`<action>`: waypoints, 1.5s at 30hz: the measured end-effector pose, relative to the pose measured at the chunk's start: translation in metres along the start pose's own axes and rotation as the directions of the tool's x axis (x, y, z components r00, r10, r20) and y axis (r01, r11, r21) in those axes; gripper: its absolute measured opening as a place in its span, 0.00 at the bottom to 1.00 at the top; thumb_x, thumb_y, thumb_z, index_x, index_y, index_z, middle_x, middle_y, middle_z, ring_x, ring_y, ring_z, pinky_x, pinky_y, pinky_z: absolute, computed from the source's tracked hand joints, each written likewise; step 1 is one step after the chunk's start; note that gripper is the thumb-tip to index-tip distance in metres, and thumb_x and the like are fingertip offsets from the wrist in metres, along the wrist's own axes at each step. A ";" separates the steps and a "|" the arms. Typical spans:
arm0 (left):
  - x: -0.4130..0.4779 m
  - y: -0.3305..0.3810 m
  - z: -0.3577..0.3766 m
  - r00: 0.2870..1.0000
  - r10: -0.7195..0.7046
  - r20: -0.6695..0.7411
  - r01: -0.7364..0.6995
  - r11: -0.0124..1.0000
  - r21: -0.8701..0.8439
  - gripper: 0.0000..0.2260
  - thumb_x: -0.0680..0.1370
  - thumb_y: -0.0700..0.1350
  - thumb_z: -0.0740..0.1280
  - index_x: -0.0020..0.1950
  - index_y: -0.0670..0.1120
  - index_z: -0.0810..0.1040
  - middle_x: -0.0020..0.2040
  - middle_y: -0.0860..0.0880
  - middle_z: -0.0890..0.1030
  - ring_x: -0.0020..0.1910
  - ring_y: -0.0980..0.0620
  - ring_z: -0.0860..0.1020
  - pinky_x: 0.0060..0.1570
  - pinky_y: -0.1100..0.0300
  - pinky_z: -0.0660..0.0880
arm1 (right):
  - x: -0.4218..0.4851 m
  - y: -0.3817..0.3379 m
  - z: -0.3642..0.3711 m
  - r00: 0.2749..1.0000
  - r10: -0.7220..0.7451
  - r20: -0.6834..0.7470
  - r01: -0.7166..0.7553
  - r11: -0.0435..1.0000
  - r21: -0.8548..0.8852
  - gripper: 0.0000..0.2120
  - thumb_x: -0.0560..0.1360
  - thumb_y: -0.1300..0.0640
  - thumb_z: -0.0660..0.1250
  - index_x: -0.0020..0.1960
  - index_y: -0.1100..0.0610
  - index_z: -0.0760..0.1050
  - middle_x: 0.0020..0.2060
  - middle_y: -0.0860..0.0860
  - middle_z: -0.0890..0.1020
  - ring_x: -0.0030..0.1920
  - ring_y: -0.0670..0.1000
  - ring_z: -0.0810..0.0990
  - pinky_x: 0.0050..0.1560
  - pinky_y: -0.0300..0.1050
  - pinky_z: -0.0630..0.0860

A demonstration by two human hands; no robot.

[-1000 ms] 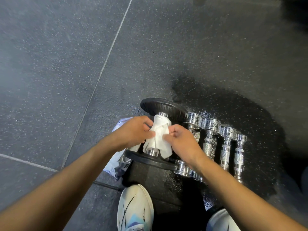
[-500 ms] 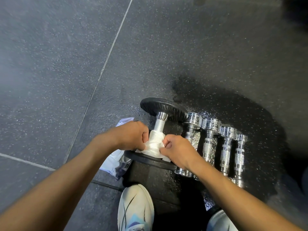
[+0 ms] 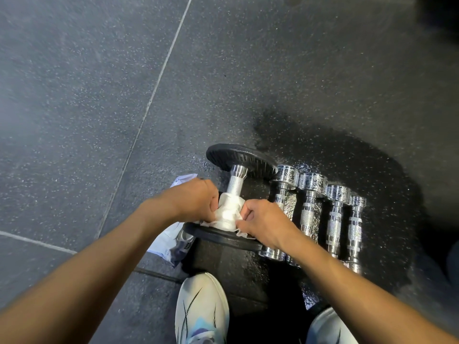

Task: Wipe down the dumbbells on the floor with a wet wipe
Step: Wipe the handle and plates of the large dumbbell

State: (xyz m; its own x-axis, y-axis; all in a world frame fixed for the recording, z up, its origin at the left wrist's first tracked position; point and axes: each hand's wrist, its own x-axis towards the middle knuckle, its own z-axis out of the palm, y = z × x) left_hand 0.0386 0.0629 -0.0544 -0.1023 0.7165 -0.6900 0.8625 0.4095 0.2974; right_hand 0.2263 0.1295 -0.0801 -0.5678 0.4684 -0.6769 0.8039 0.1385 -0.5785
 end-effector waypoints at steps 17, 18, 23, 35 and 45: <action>-0.001 0.005 -0.002 1.000 -0.019 0.015 0.019 1.000 0.002 0.06 0.69 0.42 0.75 0.45 0.44 0.83 0.42 0.48 0.85 0.38 0.53 0.79 0.47 0.53 0.78 | -0.003 -0.012 -0.002 1.000 -0.004 0.016 0.007 0.981 -0.192 0.06 0.74 0.54 0.74 0.48 0.55 0.79 0.48 0.52 0.85 0.49 0.53 0.83 0.45 0.44 0.79; 0.000 0.006 -0.001 1.000 -0.015 0.016 0.014 0.999 0.029 0.07 0.69 0.42 0.74 0.46 0.42 0.83 0.43 0.47 0.84 0.42 0.50 0.80 0.48 0.51 0.79 | -0.003 -0.012 -0.004 1.000 -0.004 0.019 0.007 0.983 -0.185 0.06 0.74 0.53 0.74 0.46 0.53 0.78 0.47 0.51 0.84 0.47 0.51 0.82 0.40 0.41 0.76; 0.011 0.008 0.008 0.999 0.039 0.037 -0.047 0.975 0.217 0.14 0.70 0.42 0.72 0.33 0.48 0.68 0.38 0.50 0.73 0.42 0.47 0.75 0.48 0.49 0.78 | -0.006 -0.015 -0.010 0.999 -0.006 0.034 0.011 0.991 -0.133 0.08 0.72 0.52 0.76 0.43 0.50 0.76 0.45 0.49 0.83 0.40 0.47 0.76 0.32 0.38 0.68; 0.011 0.007 0.006 0.995 0.005 -0.096 0.012 0.984 0.178 0.07 0.70 0.43 0.72 0.47 0.46 0.80 0.44 0.48 0.83 0.45 0.46 0.81 0.48 0.52 0.80 | 0.005 -0.021 -0.002 1.000 -0.008 0.022 0.013 0.965 -0.261 0.06 0.74 0.59 0.72 0.50 0.58 0.78 0.49 0.56 0.84 0.46 0.56 0.81 0.38 0.44 0.77; 0.014 -0.004 0.006 0.916 -0.136 -0.378 0.084 0.985 -0.149 0.03 0.75 0.47 0.69 0.44 0.53 0.76 0.40 0.51 0.83 0.42 0.47 0.81 0.43 0.53 0.78 | 0.014 0.005 -0.013 0.945 0.040 -0.324 0.038 0.973 0.230 0.05 0.79 0.57 0.70 0.47 0.56 0.74 0.34 0.53 0.83 0.29 0.46 0.81 0.30 0.44 0.77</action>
State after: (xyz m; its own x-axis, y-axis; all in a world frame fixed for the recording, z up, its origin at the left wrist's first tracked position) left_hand 0.0368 0.0680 -0.0694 -0.3978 0.8140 -0.4232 0.7671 0.5481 0.3334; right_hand 0.2248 0.1483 -0.0861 -0.4473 0.7310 -0.5154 0.7197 -0.0478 -0.6926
